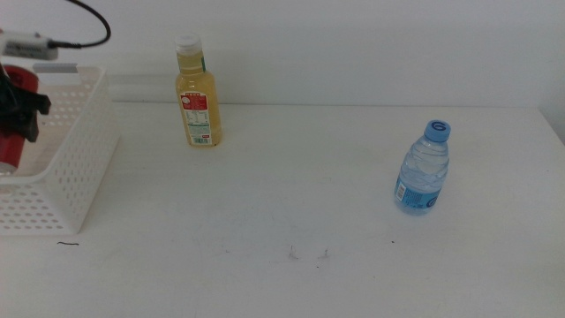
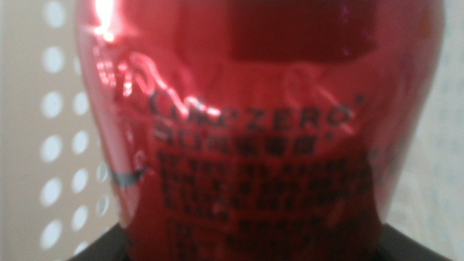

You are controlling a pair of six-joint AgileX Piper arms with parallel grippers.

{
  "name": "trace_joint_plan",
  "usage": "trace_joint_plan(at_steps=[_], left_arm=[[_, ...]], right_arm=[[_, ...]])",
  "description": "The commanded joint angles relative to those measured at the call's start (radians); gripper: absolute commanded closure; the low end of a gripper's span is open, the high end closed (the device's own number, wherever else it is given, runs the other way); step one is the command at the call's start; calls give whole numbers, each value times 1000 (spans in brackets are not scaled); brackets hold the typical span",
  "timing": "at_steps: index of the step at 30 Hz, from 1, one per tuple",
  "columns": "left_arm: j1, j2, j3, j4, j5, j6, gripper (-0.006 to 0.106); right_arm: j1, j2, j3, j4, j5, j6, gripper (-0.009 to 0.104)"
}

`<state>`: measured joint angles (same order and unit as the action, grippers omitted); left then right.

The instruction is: Use arms to grab the bottles and put them into the dustbin to the left of the table.

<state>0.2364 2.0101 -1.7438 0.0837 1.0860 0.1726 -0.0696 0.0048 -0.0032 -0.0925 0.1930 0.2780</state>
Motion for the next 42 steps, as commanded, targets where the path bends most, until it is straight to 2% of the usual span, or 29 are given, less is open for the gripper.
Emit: trace_joint_plan(at_steps=[1,4,11,18,21,23,26,28,29,32,33,36,39,42], left_arm=[[1,13,-14,18,-29,-14,89],[1,37,-14,23,-29,-17,72],[1,14,-14,55,13,-24,6],[-69,-190,8,51,55,-75,7],[-165,-339,114,69,-55,-155,7],[-250,-448,241,124,-170,-243,7],[-410,-625,473,261,-360,-419,7],[-503,-750,672,418,-533,-576,7],[-562,-850,852,598,-710,-813,7],[-575,-905,1084,979,-958,-1262,7],[-570,-899,1126,1121,-985,-1410,7],[-567,-838,1177,1434,-982,-1724,7],[-567,-766,1180,1616,-982,-1909,7],[-567,-757,1175,1631,-1007,-2013,7]], right_arm=[[-5,-5,3,-9,-10,-6,5],[-5,-5,3,-9,-10,-6,5],[-5,-5,3,-9,-10,-6,5],[-5,-5,3,-9,-10,-6,5],[-5,-5,3,-9,-10,-6,5],[-5,-5,3,-9,-10,-6,5],[-5,-5,3,-9,-10,-6,5],[-5,-5,3,-9,-10,-6,5],[-5,-5,3,-9,-10,-6,5],[-5,-5,3,-9,-10,-6,5],[-5,-5,3,-9,-10,-6,5],[-5,-5,3,-9,-10,-6,5],[-5,-5,3,-9,-10,-6,5],[-5,-5,3,-9,-10,-6,5]])
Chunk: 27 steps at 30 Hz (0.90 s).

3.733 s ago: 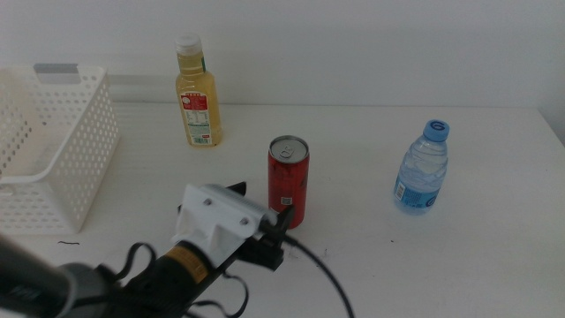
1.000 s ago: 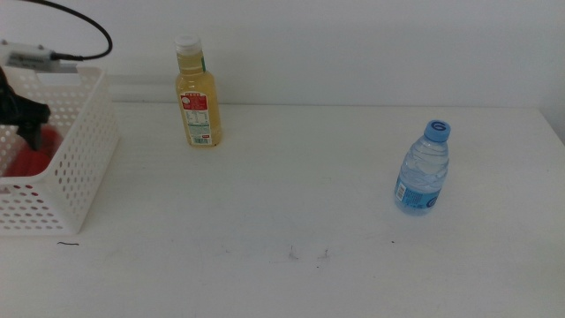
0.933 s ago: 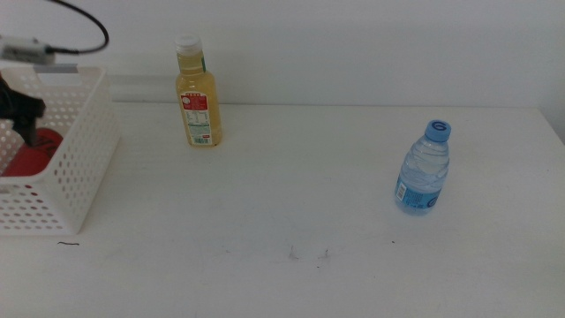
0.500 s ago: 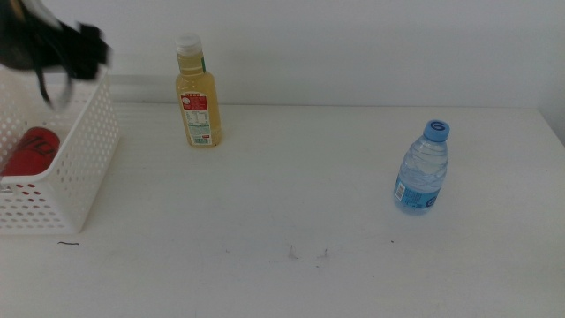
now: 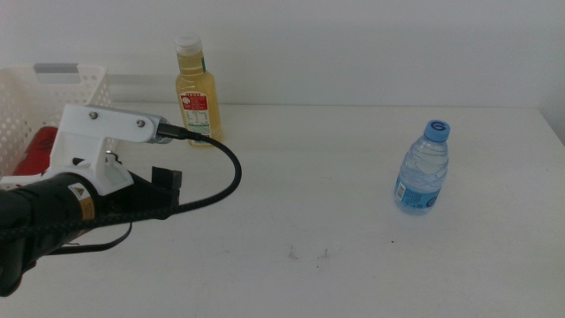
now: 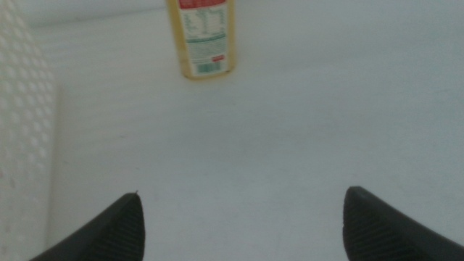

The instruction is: Use arms to grab the bottles and put them into the dustbin to the left of the table.

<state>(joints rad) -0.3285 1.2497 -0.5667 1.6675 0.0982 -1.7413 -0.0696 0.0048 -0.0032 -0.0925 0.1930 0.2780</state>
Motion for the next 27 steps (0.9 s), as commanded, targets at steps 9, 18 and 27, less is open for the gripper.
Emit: trace_joint_plan(at_steps=[9,18,27], left_arm=[[-2,-1,-4,-1,-8,-99,7],[0,-1,-4,-398,-29,319,7],[-2,-1,-5,-857,-53,735,7]], right_arm=[[-5,-5,3,-9,-10,-6,5],[-5,-5,3,-9,-10,-6,5],[-5,-5,3,-9,-10,-6,5]])
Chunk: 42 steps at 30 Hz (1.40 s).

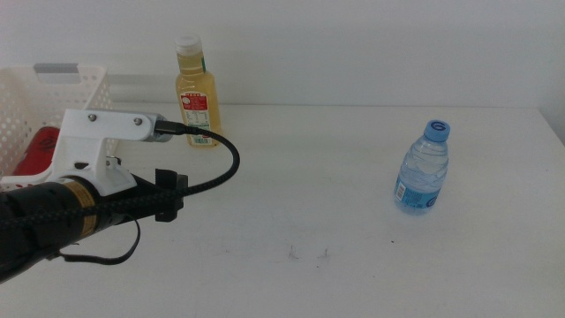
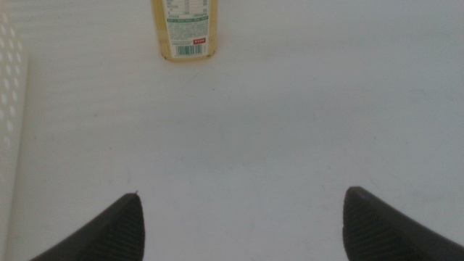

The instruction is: Use arms to grab the bottles and put them into the dustbin to the left of the table.

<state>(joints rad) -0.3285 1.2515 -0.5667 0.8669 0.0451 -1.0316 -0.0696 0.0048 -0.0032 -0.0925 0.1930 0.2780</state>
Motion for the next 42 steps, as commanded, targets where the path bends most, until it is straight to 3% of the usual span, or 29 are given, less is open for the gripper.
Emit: trace_joint_plan(at_steps=[1,2,4,5,6,8,10,12,20,24,26,35,42], left_arm=[[0,-3,-12,-108,13,52,7],[0,-3,-11,-267,18,147,7],[11,-3,6,-679,7,497,7],[13,-3,32,-895,-45,749,7],[19,-1,68,-1052,-152,991,7],[-7,15,134,-1241,-371,1280,7],[-68,24,186,-1359,-560,1351,7],[-94,26,201,-1419,-640,1377,7],[-99,86,194,-1449,-709,1390,7],[-99,178,189,-1363,-872,1289,7],[-99,229,167,-1365,-868,1206,7],[-90,534,-70,-1353,-930,1224,7],[-6,759,-300,-1164,-894,1155,7]], right_arm=[[-5,-5,3,-9,-10,-6,5],[-5,-5,3,-9,-10,-6,5],[-5,-5,3,-9,-10,-6,5],[-5,-5,3,-9,-10,-6,5],[-5,-5,3,-9,-10,-6,5],[-5,-5,3,-9,-10,-6,5],[-5,-5,3,-9,-10,-6,5],[-5,-5,3,-9,-10,-6,5],[-5,-5,3,-9,-10,-6,5],[-5,-5,3,-9,-10,-6,5],[-5,-5,3,-9,-10,-6,5],[-5,-5,3,-9,-10,-6,5],[-5,-5,3,-9,-10,-6,5]])
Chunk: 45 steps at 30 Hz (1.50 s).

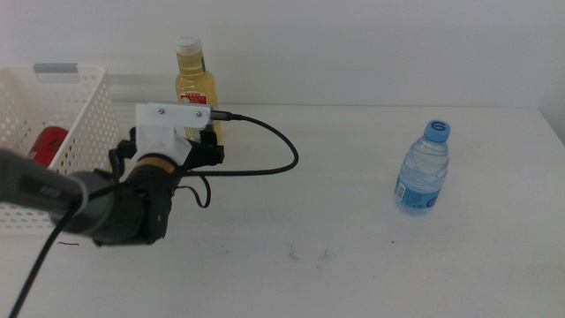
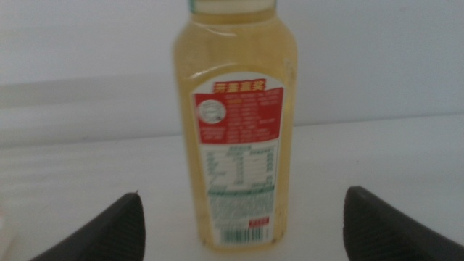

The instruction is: Use arms to grab the bottles and put them into the dustbin to the left of the table.

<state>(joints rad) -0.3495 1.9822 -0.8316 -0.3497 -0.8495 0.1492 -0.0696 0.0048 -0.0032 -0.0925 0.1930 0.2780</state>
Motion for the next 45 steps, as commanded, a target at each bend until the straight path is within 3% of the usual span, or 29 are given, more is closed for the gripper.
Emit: trace_joint_plan(at_steps=[1,7,27,30,33,37,38,42,45], left_arm=[[26,44,-59,81,10,-26,7],[74,101,-182,166,94,-79,7],[109,387,-512,139,109,-49,8],[109,410,-528,141,20,-101,20],[109,397,-519,144,9,-101,50],[105,221,-360,248,39,-182,96],[105,147,-299,268,75,-238,102],[99,-164,-142,321,441,-296,102],[117,-369,-184,335,887,-296,102]], right_arm=[[-5,-5,3,-9,-10,-6,5],[-5,-5,3,-9,-10,-6,5],[-5,-5,3,-9,-10,-6,5],[-5,-5,3,-9,-10,-6,5],[-5,-5,3,-9,-10,-6,5],[-5,-5,3,-9,-10,-6,5],[-5,-5,3,-9,-10,-6,5],[-5,-5,3,-9,-10,-6,5],[-5,-5,3,-9,-10,-6,5]])
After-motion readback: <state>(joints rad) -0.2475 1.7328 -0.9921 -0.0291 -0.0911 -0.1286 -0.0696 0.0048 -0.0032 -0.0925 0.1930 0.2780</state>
